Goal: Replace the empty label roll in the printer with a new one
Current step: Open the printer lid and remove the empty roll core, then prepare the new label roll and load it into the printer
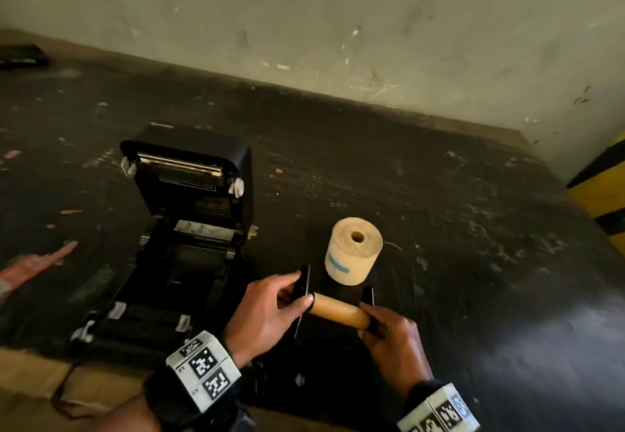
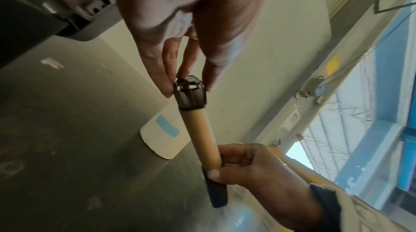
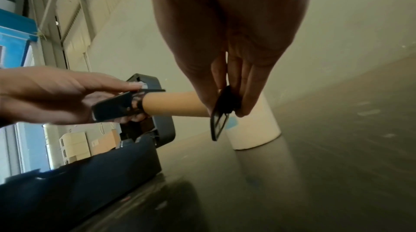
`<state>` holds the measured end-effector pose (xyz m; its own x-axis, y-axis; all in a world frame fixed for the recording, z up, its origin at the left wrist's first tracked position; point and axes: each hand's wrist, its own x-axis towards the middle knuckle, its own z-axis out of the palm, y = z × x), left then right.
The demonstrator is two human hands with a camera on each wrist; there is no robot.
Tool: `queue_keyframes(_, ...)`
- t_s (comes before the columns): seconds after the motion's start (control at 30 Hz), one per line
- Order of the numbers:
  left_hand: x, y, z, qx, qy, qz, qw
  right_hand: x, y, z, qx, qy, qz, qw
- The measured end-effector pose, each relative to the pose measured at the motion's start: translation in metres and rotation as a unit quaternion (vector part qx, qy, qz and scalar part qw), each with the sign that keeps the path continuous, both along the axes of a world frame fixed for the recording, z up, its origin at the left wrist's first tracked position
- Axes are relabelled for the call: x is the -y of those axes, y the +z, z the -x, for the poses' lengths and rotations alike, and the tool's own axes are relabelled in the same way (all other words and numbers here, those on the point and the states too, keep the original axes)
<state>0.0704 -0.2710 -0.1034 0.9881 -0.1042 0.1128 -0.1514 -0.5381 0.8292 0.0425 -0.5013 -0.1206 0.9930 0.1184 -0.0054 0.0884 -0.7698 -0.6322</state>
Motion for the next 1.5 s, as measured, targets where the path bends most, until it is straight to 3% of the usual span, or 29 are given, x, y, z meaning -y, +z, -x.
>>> queue_keyframes(0.07, 0.007, -0.013, -0.003, -0.019, 0.035, -0.024, 0.999, 0.017, -0.005, -0.003, -0.002, -0.013, 0.011, 1.000)
queue_keyframes(0.17, 0.013, -0.038, -0.012, -0.063, 0.057, -0.127, 0.988, 0.034, -0.011, -0.007, -0.039, -0.026, 0.028, 0.999)
queue_keyframes(0.3, 0.023, -0.063, -0.024, -0.104, 0.017, -0.281, 0.954, 0.043, -0.018, -0.006, -0.046, -0.041, 0.018, 0.998)
queue_keyframes(0.47, 0.025, -0.080, -0.032, -0.113, -0.004, -0.362, 0.925, 0.051, -0.023, -0.003, -0.063, -0.056, 0.000, 0.996)
queue_keyframes(0.63, 0.030, -0.075, -0.031, -0.089, 0.008, -0.322, 0.942, 0.059, -0.024, -0.001, -0.063, -0.060, 0.000, 0.996)
queue_keyframes(0.73, 0.042, -0.056, -0.026, -0.036, -0.006, -0.147, 0.988, 0.061, -0.024, -0.002, -0.049, -0.046, 0.015, 0.998)
queue_keyframes(0.8, 0.055, -0.040, -0.022, -0.028, -0.061, -0.064, 0.996, 0.060, -0.024, -0.003, -0.050, -0.025, 0.032, 0.998)
queue_keyframes(0.93, 0.074, -0.033, -0.013, -0.014, -0.182, -0.184, 0.966, 0.060, -0.028, -0.001, -0.023, -0.004, 0.034, 0.999)
queue_keyframes(1.13, 0.070, -0.037, -0.015, 0.001, -0.219, -0.256, 0.942, 0.072, -0.028, 0.000, -0.047, 0.007, 0.053, 0.997)
queue_keyframes(1.33, 0.043, -0.019, -0.042, 0.031, -0.172, -0.273, 0.946, 0.115, -0.025, -0.007, -0.054, -0.110, 0.069, 0.990)
queue_keyframes(1.5, 0.032, -0.027, -0.051, 0.017, -0.127, -0.265, 0.956, 0.100, -0.027, -0.003, -0.071, -0.070, 0.103, 0.990)
